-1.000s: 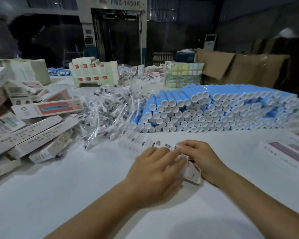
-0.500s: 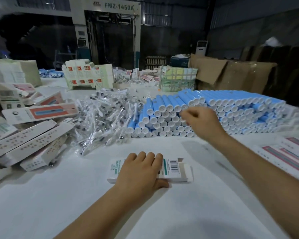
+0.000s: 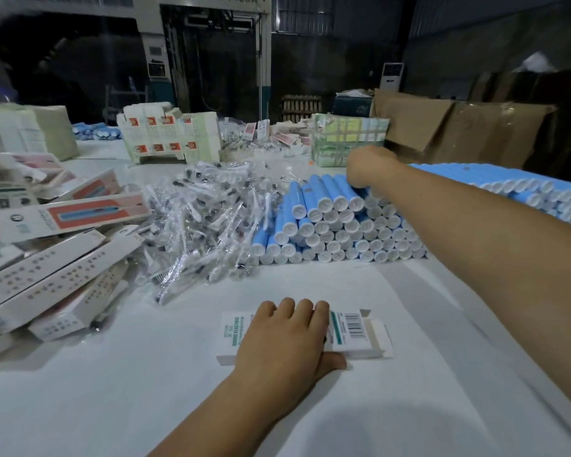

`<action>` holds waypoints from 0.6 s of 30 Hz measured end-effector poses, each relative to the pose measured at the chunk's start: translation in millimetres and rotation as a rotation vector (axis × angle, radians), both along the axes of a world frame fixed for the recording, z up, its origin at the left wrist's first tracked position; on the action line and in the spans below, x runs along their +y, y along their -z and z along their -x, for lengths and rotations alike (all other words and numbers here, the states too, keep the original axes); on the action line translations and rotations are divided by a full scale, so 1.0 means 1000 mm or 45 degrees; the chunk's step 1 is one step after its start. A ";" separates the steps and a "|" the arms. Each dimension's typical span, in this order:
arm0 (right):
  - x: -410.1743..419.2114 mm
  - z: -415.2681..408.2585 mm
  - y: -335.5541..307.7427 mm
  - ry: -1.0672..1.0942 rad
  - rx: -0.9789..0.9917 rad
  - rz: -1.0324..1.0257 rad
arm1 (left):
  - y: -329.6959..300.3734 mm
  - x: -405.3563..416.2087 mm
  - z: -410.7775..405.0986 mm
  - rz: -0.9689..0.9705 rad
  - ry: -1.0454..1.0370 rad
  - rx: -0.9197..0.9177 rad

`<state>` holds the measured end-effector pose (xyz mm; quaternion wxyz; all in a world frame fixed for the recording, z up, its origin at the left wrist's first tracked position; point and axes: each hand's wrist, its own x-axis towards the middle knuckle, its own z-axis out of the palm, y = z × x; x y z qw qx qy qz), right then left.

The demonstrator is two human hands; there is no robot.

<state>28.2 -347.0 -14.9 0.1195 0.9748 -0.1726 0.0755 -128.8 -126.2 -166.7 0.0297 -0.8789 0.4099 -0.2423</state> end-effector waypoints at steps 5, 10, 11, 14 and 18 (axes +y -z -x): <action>-0.002 0.030 -0.014 -0.089 -0.385 -0.405 | -0.005 0.000 0.002 0.005 -0.115 0.216; -0.009 0.117 0.004 -0.368 -0.953 -1.267 | -0.002 0.003 -0.004 0.121 -0.275 0.179; -0.012 0.136 0.016 -0.395 -1.033 -1.429 | -0.002 0.005 -0.005 0.128 -0.304 0.176; -0.011 0.177 0.065 -0.344 -1.159 -1.768 | -0.003 0.006 -0.007 0.121 -0.376 0.174; 0.004 0.195 0.121 -0.156 -1.229 -2.125 | -0.005 0.004 -0.002 0.093 -0.411 0.191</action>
